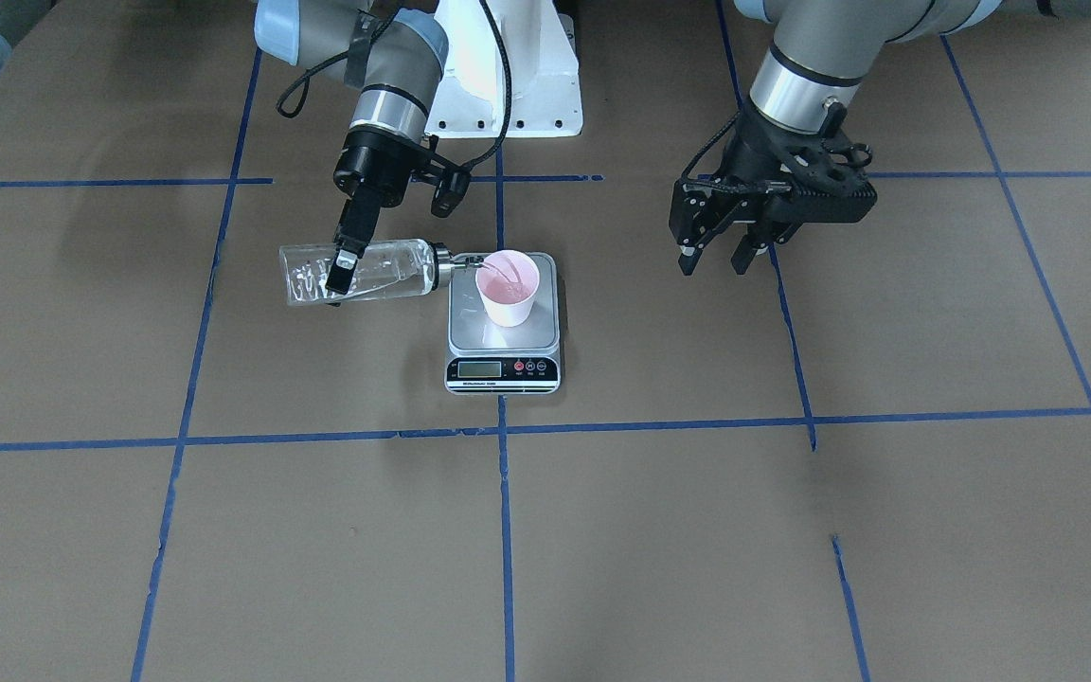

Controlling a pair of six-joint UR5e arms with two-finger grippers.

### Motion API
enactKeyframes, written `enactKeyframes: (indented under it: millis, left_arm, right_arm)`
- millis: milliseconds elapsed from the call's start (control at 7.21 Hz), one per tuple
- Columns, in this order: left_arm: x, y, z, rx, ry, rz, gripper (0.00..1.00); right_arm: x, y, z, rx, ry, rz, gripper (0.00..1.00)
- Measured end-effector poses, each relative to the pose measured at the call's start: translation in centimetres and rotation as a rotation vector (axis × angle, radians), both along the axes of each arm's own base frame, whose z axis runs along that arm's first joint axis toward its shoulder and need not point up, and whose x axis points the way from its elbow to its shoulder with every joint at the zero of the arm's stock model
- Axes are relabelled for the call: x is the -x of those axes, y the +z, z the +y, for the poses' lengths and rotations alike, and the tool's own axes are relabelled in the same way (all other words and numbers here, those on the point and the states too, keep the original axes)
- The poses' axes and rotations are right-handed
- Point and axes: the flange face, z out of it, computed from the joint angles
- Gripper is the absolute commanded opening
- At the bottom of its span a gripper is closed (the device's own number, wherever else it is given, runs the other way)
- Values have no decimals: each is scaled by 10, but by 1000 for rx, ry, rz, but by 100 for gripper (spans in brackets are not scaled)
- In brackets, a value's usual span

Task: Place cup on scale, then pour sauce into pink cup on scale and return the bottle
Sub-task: 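Tilt the bottle spout down into the pink cup with the right gripper, then tilt the bottle upright and carry it back toward its spot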

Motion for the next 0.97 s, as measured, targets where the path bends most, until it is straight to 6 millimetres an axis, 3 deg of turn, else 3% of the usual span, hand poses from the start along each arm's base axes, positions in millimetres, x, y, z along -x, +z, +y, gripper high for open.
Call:
enactKeyframes:
  millis: [555, 971]
  left_arm:
    - [0, -1, 0, -2, 0, 1, 65]
    - [0, -1, 0, -3, 0, 1, 65]
  right_arm:
    - [-12, -12, 1, -5, 11, -74, 0]
    - [-13, -5, 1, 12, 71, -273, 0]
